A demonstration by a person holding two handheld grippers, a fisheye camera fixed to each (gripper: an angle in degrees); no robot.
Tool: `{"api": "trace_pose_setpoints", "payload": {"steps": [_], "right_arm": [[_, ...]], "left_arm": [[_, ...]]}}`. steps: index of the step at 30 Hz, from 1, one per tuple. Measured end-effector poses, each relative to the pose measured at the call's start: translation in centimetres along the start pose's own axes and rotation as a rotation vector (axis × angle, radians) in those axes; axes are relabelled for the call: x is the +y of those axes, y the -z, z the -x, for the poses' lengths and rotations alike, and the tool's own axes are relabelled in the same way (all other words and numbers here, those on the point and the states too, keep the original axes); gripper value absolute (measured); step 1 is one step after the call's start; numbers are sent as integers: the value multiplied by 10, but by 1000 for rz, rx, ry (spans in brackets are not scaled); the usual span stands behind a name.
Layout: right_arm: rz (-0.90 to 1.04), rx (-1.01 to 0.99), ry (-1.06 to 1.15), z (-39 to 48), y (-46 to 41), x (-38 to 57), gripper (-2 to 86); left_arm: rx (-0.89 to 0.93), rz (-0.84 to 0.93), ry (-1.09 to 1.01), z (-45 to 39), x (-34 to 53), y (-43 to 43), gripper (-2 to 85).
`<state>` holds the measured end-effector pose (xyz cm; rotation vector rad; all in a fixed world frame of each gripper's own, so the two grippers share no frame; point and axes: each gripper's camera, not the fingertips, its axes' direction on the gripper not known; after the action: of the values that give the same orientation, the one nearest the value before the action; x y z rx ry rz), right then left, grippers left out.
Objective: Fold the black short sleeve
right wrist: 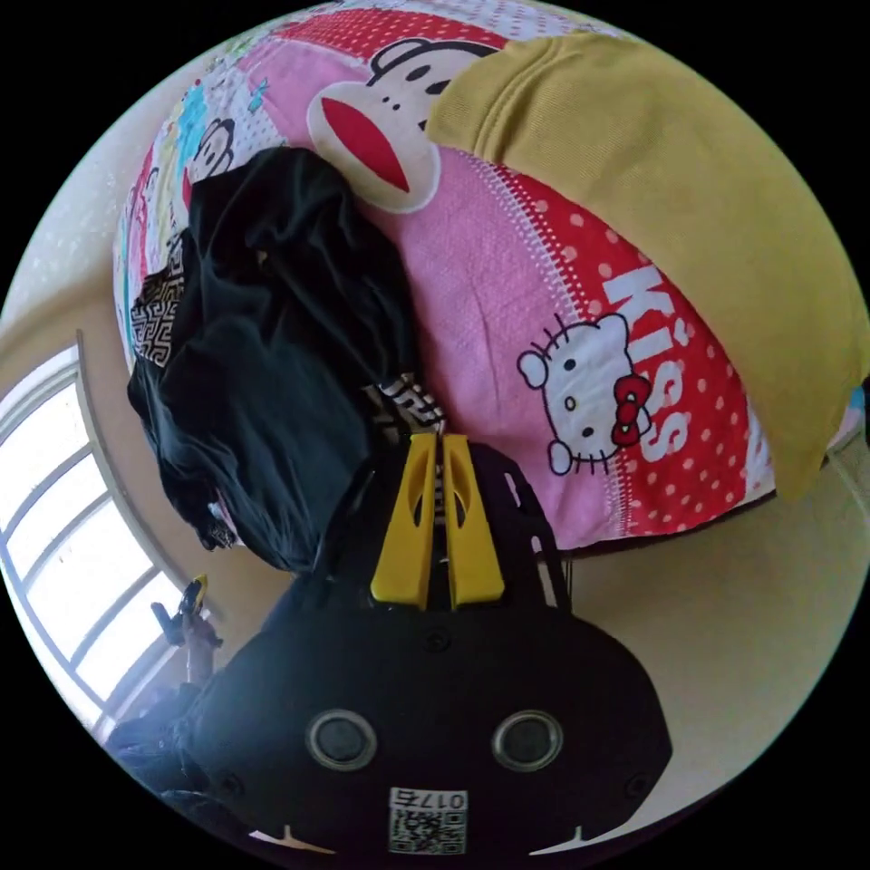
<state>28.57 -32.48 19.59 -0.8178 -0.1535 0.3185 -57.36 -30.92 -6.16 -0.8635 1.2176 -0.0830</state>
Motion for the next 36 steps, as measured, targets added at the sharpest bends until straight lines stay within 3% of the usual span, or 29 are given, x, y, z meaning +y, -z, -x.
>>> {"api": "trace_pose_setpoints", "payload": {"steps": [2, 4, 6, 9, 11, 13, 16, 21, 24, 26, 31, 34, 36], "right_arm": [[-28, 126, 88, 0, 45, -1, 27], [-187, 299, 214, -2, 129, 10, 25], [-366, 416, 175, -20, 193, 27, 29], [-559, 369, 88, -66, 254, 56, 55], [-500, 240, 156, -82, 242, 60, 80], [-305, 53, 299, -87, 182, 56, 97], [-29, -75, 378, -84, 79, 50, 108], [217, -291, 443, -76, -13, 58, 67], [197, -166, 507, -70, 0, 79, 44], [188, -127, 524, -77, 15, 96, 39], [278, 76, 453, -129, 11, 133, 31], [322, 96, 353, -150, -1, 139, 29], [306, 74, 320, -152, 1, 142, 28]], "left_arm": [[-19, 8, -109, -32, 6, -15, 7], [-15, 44, -187, -59, 6, -31, 13], [35, 63, -231, -80, 6, -44, 39], [90, 78, -218, -83, 1, -54, 81], [110, 105, -205, -77, -2, -62, 99], [95, 133, -194, -69, -4, -71, 105], [47, 187, -202, -59, -10, -88, 113], [-21, 285, -221, -54, -24, -82, 71], [13, 397, -315, -53, -17, -63, 44], [41, 374, -366, -46, -3, -41, 41], [135, 423, -115, 13, 25, -36, 46], [209, 474, 13, 43, 32, -48, 68], [265, 391, 110, 74, 20, -25, 86]]}}
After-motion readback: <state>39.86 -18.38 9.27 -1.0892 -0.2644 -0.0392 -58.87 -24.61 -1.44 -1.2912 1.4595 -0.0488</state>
